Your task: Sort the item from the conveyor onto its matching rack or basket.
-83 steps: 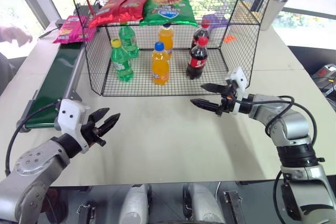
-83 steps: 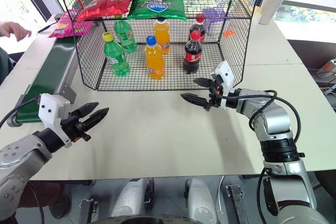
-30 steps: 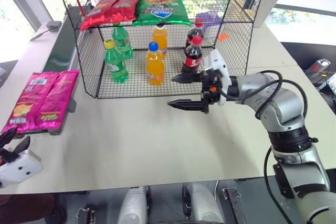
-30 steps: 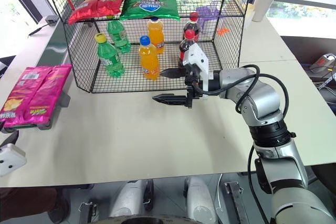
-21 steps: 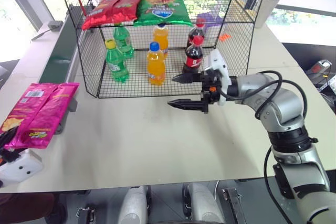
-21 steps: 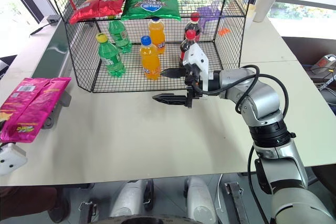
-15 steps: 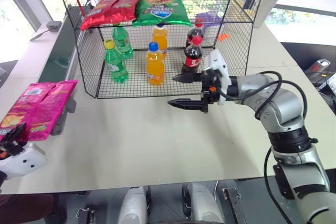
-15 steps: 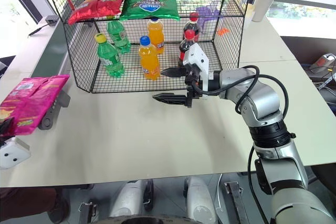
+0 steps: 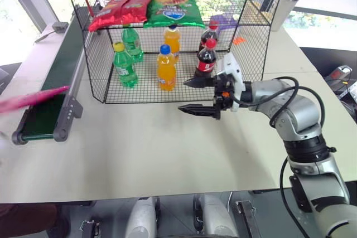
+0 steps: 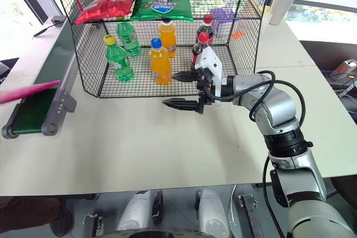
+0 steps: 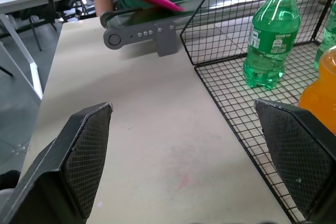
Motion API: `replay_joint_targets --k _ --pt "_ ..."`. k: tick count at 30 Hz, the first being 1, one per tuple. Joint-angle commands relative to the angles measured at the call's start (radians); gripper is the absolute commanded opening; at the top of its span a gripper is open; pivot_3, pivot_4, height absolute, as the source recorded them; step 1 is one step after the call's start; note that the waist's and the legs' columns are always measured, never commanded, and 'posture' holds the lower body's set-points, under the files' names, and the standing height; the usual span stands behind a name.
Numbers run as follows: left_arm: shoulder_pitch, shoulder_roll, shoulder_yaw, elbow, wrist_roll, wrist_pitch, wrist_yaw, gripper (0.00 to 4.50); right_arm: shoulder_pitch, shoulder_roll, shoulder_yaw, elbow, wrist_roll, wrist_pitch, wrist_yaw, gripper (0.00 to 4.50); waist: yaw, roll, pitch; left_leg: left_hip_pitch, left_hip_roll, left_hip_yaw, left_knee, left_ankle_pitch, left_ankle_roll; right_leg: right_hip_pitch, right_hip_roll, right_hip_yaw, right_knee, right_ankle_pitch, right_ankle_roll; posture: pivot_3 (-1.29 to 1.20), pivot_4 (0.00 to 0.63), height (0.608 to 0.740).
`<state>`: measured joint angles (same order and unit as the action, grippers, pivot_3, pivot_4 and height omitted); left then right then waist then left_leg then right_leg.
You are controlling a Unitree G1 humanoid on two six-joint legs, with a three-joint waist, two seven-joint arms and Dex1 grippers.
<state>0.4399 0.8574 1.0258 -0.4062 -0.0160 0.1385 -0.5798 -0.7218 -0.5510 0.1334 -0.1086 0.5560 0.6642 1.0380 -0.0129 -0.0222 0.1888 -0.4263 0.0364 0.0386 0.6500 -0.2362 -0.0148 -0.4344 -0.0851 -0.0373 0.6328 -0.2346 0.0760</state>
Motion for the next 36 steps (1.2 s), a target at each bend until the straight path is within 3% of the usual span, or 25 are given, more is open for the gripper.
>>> replay_joint_targets --k 1,5,8,10,14,18,22,27,36 --pt "-0.075 0.195 0.232 0.026 -0.277 0.331 -0.244 0.06 -0.050 0.021 -0.050 0.025 0.028 -0.018 0.009 4.50 -0.005 0.000 0.000 0.000 0.000 0.000 0.000 0.000 0.000 0.000 0.000 0.000 0.000 0.000 0.000 0.00 0.150 0.740" --pt "-0.205 0.445 0.348 0.218 -0.419 0.579 -0.461 0.06 -0.086 0.057 -0.092 0.082 0.063 -0.011 0.008 4.50 -0.007 0.002 0.001 0.001 -0.002 0.002 -0.002 0.000 0.000 -0.001 0.002 0.001 0.000 0.000 0.001 0.00 0.150 0.740" --pt "-0.274 0.544 0.350 0.280 -0.511 0.725 -0.617 0.06 -0.096 0.073 -0.118 0.105 0.079 -0.005 0.008 4.50 -0.008 0.002 0.001 0.001 -0.001 0.001 -0.003 0.000 0.000 -0.001 0.005 0.001 0.000 0.001 0.003 0.00 0.150 0.740" --pt "-0.347 0.593 0.324 0.304 -0.612 0.821 -0.686 0.06 -0.101 0.081 -0.142 0.116 0.096 0.003 0.002 4.50 -0.008 0.003 0.002 0.001 -0.001 0.002 -0.004 0.000 0.000 -0.002 0.005 0.001 0.000 0.001 0.003 0.00 0.150 0.740" --pt "-0.537 0.670 0.180 0.386 -0.789 0.934 -0.638 0.06 -0.087 0.090 -0.149 0.100 0.081 -0.022 -0.017 4.50 -0.006 0.002 0.002 0.001 0.000 0.001 -0.004 0.000 0.000 -0.002 0.005 0.001 0.000 0.001 0.003 0.00 0.150 0.740" --pt "-0.777 0.674 -0.086 0.395 -1.064 0.904 -0.506 0.06 -0.058 0.163 -0.153 0.034 0.101 -0.057 -0.076 4.50 -0.003 0.002 0.002 0.001 0.000 0.001 -0.003 0.000 0.000 -0.001 0.005 0.002 0.000 0.001 0.004 0.00 0.150 0.740" --pt "-1.025 0.623 -0.344 0.381 -1.215 0.873 -0.400 0.06 -0.062 0.217 -0.132 0.010 0.089 -0.079 -0.102 4.50 -0.003 0.002 0.001 0.001 -0.001 0.000 -0.002 0.000 0.000 -0.001 0.005 0.002 0.002 0.002 0.005 0.00 0.150 0.740" --pt "-1.250 0.534 -0.585 0.386 -1.201 0.874 -0.361 0.06 -0.063 0.265 -0.091 -0.044 0.089 -0.089 -0.116 4.50 -0.001 0.001 0.001 0.001 -0.001 0.001 -0.001 0.001 -0.001 0.000 0.005 0.003 0.004 0.004 0.008 0.00 0.150 0.740" --pt "-1.368 0.442 -0.709 0.402 -1.089 0.870 -0.387 0.06 -0.069 0.341 -0.047 -0.057 0.047 -0.168 -0.159 4.50 -0.003 0.001 0.001 0.001 -0.002 0.001 -0.001 0.001 -0.001 -0.002 0.006 0.004 0.006 0.004 0.009 0.00 0.150 0.740"
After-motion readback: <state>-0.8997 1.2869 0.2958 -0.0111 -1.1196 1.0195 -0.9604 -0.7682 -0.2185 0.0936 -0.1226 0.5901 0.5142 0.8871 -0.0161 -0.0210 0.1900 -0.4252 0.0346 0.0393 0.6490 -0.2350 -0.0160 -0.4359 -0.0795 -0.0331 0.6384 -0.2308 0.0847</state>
